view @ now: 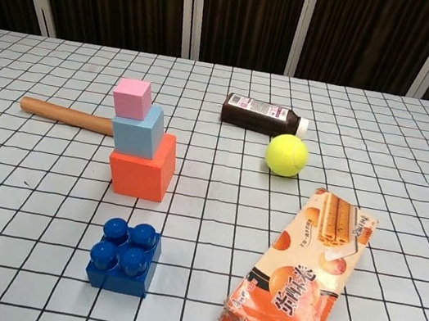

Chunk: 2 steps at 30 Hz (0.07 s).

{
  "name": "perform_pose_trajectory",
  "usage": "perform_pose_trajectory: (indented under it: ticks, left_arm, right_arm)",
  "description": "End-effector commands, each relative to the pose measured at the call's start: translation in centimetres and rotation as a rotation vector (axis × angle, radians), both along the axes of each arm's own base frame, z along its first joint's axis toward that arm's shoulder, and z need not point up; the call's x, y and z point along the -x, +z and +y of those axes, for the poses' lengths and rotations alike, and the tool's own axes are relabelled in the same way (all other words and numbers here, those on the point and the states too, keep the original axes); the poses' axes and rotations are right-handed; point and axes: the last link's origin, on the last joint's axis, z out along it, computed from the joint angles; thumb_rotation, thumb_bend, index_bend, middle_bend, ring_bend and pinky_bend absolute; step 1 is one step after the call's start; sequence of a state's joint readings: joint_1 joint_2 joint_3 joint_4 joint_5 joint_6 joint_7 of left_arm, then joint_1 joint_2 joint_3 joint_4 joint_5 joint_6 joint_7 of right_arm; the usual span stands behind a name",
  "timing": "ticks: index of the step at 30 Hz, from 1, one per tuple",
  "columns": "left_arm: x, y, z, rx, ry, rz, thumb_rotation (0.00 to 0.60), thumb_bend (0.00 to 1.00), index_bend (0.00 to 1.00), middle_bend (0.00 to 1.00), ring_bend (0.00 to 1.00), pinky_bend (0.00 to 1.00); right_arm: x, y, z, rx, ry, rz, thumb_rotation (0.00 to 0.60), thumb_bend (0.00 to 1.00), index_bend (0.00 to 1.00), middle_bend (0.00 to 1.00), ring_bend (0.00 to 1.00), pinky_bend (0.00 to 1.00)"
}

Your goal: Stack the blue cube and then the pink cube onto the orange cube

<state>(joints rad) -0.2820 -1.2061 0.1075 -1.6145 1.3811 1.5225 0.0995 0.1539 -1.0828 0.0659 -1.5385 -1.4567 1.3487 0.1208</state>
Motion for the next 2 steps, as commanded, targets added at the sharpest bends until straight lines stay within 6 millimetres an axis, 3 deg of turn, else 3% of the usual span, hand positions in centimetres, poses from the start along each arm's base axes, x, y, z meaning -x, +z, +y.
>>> perform_pose_trajectory:
  ticks: [1,2]
  left_arm:
    - [0.12,0.08,-0.11,-0.003,0.002,0.014,0.6,0.22,0.14,0.15,0.12,0.15]
    - [0.17,0.07,-0.12,-0.002,0.006,0.017,0.6,0.22,0.14,0.15,0.12,0.15]
  right_arm:
    - [0.06,-0.01,-0.1,-0.001,-0.005,-0.001,0.6,0.13,0.0,0.01,0.03,0.14]
    - [0.08,-0.01,-0.12,-0.001,-0.005,0.001,0.6,0.13,0.0,0.01,0.03,0.14]
